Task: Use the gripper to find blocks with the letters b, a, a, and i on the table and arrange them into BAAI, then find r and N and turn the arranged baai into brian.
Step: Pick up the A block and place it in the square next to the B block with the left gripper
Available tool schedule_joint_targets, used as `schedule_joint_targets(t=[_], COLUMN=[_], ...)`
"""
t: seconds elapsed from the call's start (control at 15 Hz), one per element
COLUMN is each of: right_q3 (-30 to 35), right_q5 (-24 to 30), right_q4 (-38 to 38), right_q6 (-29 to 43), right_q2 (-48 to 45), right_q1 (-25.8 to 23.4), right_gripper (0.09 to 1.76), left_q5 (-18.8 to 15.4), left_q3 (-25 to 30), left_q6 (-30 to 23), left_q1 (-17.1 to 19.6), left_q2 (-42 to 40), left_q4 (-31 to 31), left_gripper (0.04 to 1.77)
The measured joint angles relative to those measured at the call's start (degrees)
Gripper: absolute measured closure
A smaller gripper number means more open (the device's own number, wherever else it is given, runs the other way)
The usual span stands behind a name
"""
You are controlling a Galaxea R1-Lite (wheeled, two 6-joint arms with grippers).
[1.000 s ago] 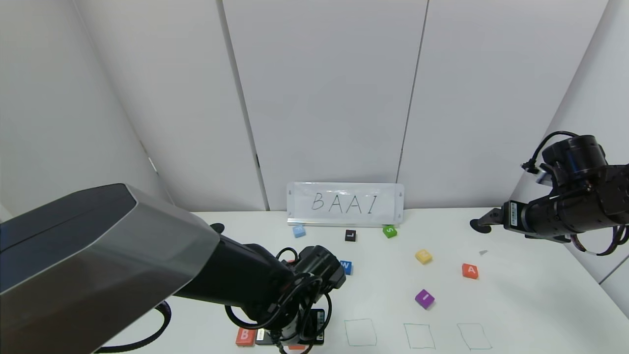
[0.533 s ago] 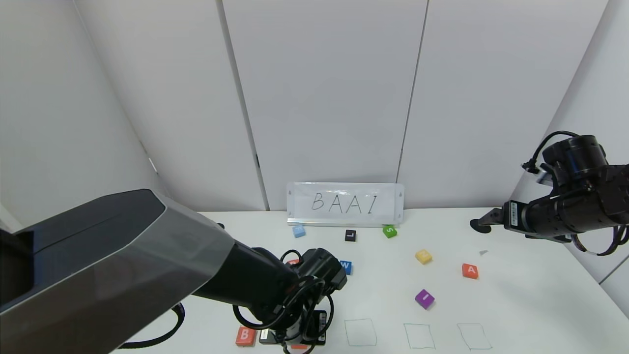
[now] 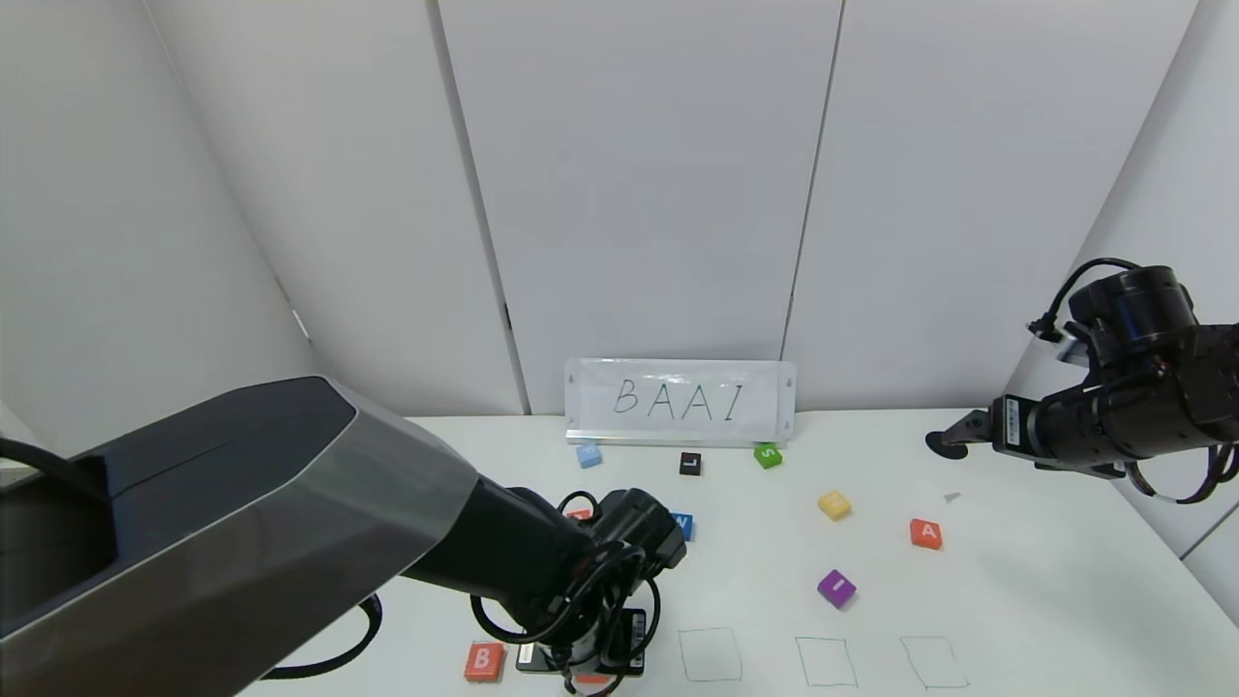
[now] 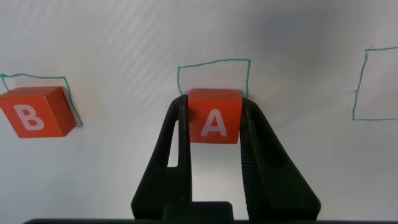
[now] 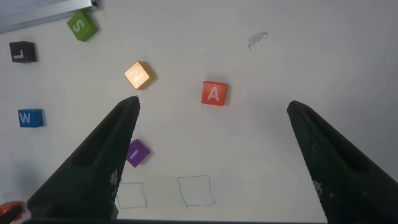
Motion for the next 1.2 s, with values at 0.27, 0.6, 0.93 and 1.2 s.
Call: schedule_joint_targets(t=[0.27, 0.6, 0.93, 1.2], right_q3=[0.0, 0.2, 0.2, 0.2], right_q5=[0.0, 0.0, 0.0, 0.0], right_q4=[0.0, 0.0, 0.0, 0.0], right_q6=[0.0, 0.0, 0.0, 0.0], right_q2=[0.0, 0.0, 0.0, 0.0], right_q1=[0.1, 0.5, 0.6, 0.6], right_gripper=[0.14, 0.14, 0.14, 0.14], left_q5=[0.1, 0.1, 0.2, 0.2], left_q3=[-0.6, -1.2, -1.5, -1.4], left_q6=[-0.1, -0.4, -0.5, -0.5], left_q1=[0.1, 0.3, 0.5, 0.5], left_q2=[0.7, 1.0, 1.1, 1.1], left_q4=[-0.1, 0.0, 0.0, 0.2], left_gripper=[1.30, 1.30, 1.30, 1.20])
